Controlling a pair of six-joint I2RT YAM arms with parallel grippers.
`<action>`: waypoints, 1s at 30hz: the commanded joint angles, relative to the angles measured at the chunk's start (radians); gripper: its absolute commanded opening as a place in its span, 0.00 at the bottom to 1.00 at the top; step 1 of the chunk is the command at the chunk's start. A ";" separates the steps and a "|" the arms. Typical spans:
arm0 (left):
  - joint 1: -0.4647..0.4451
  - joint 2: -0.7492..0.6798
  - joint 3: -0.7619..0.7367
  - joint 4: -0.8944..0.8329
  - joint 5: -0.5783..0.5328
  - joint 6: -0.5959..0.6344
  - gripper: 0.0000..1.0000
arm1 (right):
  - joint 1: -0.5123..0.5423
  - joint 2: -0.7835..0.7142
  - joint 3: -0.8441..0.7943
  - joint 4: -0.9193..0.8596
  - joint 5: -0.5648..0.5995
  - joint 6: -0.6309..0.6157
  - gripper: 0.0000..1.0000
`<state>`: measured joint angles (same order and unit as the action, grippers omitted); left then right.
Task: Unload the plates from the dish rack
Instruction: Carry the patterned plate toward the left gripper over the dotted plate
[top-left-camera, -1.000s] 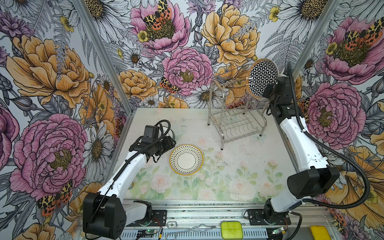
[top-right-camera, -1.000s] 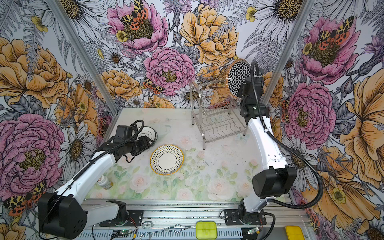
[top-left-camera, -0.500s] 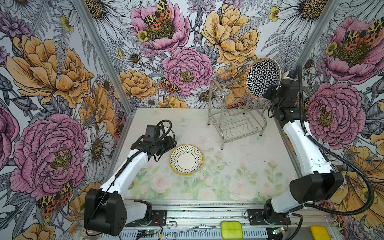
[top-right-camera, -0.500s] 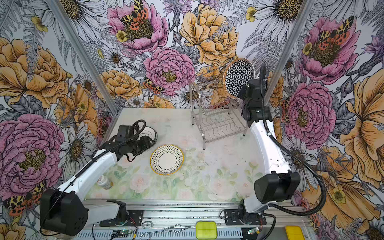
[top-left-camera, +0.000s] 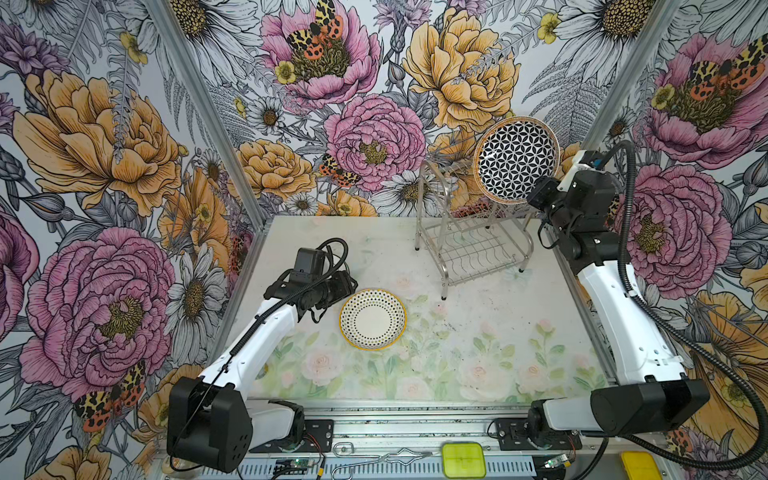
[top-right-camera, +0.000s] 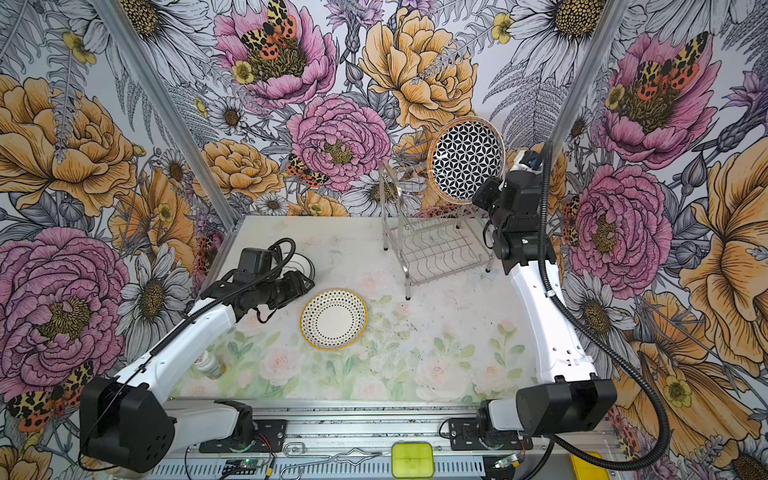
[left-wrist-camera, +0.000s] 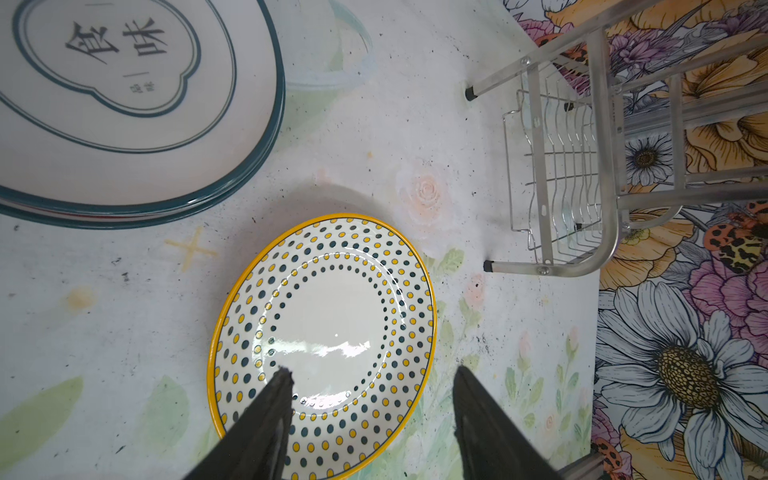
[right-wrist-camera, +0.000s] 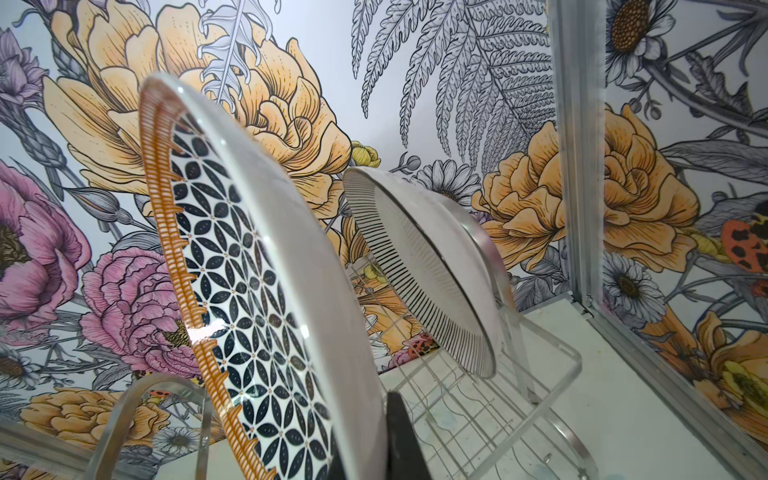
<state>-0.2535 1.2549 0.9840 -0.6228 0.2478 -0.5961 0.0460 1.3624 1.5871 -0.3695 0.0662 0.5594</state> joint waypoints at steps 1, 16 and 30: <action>-0.008 0.000 0.030 0.017 -0.024 -0.013 0.62 | -0.005 -0.094 -0.005 0.146 -0.089 0.075 0.00; -0.100 -0.031 0.034 0.015 -0.080 -0.042 0.62 | -0.005 -0.405 -0.291 0.061 -0.350 0.220 0.00; -0.191 -0.150 -0.030 0.034 -0.148 -0.082 0.64 | 0.015 -0.644 -0.607 -0.059 -0.593 0.344 0.00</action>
<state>-0.4309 1.1381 0.9794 -0.6182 0.1371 -0.6575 0.0517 0.7483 0.9905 -0.5163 -0.4538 0.8536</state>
